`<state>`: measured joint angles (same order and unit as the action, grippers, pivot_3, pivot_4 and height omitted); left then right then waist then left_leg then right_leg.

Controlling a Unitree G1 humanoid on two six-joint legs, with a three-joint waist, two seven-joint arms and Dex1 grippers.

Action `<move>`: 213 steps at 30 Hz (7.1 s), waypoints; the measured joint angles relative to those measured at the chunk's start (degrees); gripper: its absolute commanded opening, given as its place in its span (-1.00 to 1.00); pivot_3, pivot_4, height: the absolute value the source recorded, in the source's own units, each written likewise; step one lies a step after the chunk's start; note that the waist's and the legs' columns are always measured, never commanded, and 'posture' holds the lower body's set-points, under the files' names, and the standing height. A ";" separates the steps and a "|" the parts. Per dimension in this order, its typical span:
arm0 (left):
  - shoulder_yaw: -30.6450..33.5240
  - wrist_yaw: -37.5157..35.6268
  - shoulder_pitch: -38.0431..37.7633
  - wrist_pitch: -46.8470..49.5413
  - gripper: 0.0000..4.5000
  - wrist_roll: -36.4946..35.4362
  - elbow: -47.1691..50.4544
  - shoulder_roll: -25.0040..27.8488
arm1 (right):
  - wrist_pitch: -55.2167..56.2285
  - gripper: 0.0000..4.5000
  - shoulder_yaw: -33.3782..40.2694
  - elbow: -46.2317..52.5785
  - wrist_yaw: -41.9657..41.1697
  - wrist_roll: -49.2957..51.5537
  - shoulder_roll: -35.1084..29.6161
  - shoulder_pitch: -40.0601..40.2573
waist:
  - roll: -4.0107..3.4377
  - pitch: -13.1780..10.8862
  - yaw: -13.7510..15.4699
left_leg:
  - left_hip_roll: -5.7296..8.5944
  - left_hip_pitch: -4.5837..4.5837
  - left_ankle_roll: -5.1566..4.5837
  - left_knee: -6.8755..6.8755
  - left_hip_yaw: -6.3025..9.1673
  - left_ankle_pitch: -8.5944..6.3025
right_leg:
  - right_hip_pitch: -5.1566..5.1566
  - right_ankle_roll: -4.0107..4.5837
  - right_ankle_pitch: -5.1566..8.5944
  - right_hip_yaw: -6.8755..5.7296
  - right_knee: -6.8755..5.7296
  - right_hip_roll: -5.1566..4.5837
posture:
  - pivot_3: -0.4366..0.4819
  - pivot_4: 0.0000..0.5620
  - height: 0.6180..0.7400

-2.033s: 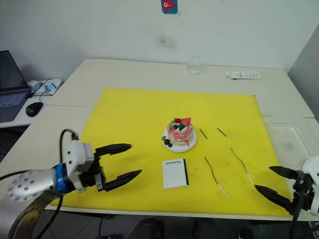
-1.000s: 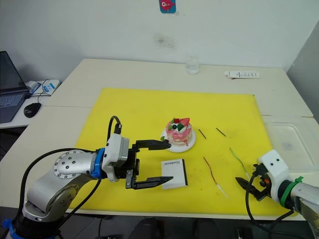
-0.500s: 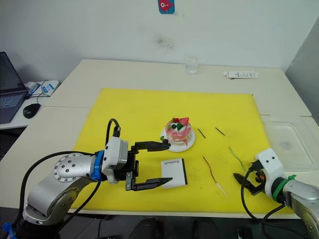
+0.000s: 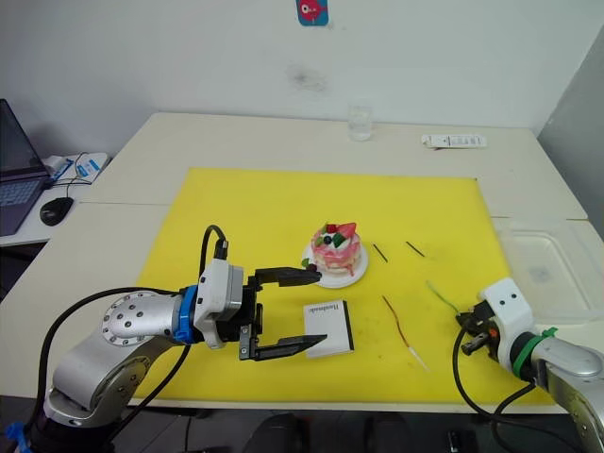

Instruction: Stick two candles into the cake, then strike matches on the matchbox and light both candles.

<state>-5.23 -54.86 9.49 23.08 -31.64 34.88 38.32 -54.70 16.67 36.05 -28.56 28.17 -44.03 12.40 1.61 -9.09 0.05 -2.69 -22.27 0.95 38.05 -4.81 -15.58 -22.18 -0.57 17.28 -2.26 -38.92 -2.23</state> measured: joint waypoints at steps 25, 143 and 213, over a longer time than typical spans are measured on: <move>6.31 18.02 22.02 32.65 0.31 -33.40 -12.70 -9.04 | -9.15 -1.00 3.75 -2.77 21.08 53.30 12.65 -36.95 | 0.12 -0.10 -0.26 | 0.00 -0.22 0.16 0.01 0.06 0.10 | -0.13 0.22 -0.17 -0.02 0.02 -0.01 | -0.05 -0.47 1.00; 4.60 0.07 30.85 13.66 -1.00 -1.90 -42.81 -7.16 | 7.65 0.99 -24.40 1.39 6.99 14.51 8.68 -38.53 | 0.23 -0.27 -0.23 | -0.03 -0.67 0.24 0.01 0.04 0.15 | -0.62 0.22 -0.16 -0.10 0.01 -0.09 | -0.05 -0.47 1.00; 0.94 -5.94 28.98 0.35 0.61 9.09 -48.62 -12.13 | 3.54 1.00 -21.03 2.54 8.56 11.34 11.93 -38.49 | 0.23 -0.26 -0.19 | -0.01 -0.69 0.21 0.09 0.02 0.14 | -0.68 0.24 -0.18 -0.08 -0.11 -0.09 | -0.05 -0.47 1.00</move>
<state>-4.30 -60.80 38.47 23.43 -22.55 -13.75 26.19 -51.15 -4.36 38.60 -20.00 39.51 -32.10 -26.09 1.84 -9.35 -0.14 -2.70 -22.95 1.15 38.15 -4.79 -15.44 -22.86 -0.33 17.11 -2.34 -39.03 -2.32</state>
